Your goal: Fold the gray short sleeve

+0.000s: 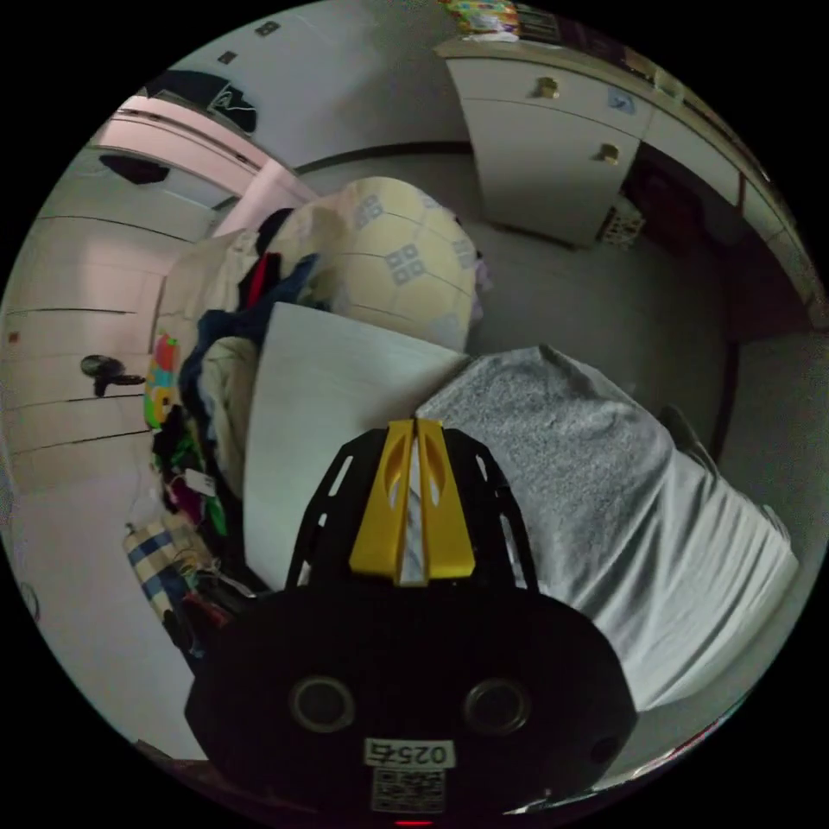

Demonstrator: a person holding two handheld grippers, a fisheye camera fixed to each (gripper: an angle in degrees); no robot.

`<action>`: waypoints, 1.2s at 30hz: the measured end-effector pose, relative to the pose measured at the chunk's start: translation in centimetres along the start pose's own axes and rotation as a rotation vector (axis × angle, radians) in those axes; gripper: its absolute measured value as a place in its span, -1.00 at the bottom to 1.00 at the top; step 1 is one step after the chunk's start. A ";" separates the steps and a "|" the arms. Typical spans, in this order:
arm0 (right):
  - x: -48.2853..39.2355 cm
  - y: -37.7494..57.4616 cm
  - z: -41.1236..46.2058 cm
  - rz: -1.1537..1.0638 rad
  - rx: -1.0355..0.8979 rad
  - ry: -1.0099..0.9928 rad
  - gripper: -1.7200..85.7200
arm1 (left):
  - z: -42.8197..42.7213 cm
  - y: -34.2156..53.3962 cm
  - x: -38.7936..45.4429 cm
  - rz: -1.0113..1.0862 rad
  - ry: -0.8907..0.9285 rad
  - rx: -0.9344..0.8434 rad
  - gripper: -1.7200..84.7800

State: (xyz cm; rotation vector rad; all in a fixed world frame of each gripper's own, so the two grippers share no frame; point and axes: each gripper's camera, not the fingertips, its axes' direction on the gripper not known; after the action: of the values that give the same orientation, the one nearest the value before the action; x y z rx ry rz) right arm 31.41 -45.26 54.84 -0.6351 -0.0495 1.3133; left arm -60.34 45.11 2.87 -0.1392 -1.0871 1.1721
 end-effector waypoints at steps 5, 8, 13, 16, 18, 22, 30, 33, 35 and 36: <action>-4.0 1.0 -4.7 -0.055 0.064 -0.044 -0.98 | 0.1 7.7 -7.5 -0.202 0.161 0.073 -0.98; -4.3 0.5 -4.7 -0.104 0.007 -0.041 -0.97 | 2.2 10.6 -12.6 -0.299 0.239 0.072 -0.98; -1.9 1.1 -7.1 -0.179 -0.006 -0.131 -0.86 | 3.6 14.2 -17.2 -0.258 0.389 0.103 -0.97; 1.3 3.6 -12.8 -0.243 0.103 -0.220 -0.78 | 2.3 17.5 -21.5 -0.290 0.438 0.164 -0.91; 4.6 5.7 -17.4 -0.278 0.171 -0.297 -0.73 | 0.2 18.8 -24.7 -0.289 0.538 0.262 -0.90; 13.7 13.0 -31.0 -0.380 0.489 -0.447 -0.70 | -7.3 14.7 -28.0 -0.080 0.645 0.431 -0.94; 26.1 14.2 -43.9 -0.366 1.041 -0.279 -0.73 | -15.9 0.5 -26.4 0.023 0.569 1.130 -0.95; 33.6 2.2 -41.8 -0.286 0.703 -0.366 -0.68 | -11.0 -11.1 -28.2 0.108 0.842 0.867 -0.87; 38.9 -7.0 -38.0 -0.334 0.409 -0.483 -0.63 | -6.3 -19.6 -28.4 0.177 0.852 0.556 -0.76; 40.2 -8.9 -36.9 -0.333 0.358 -0.504 -0.63 | -5.0 -21.8 -28.3 0.182 0.846 0.450 -0.73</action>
State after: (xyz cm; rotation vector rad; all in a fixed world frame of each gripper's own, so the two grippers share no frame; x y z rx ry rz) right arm 64.61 -24.76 15.63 0.0216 -0.3114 1.0926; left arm -41.37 15.23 -4.00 -0.3475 -0.0623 1.3069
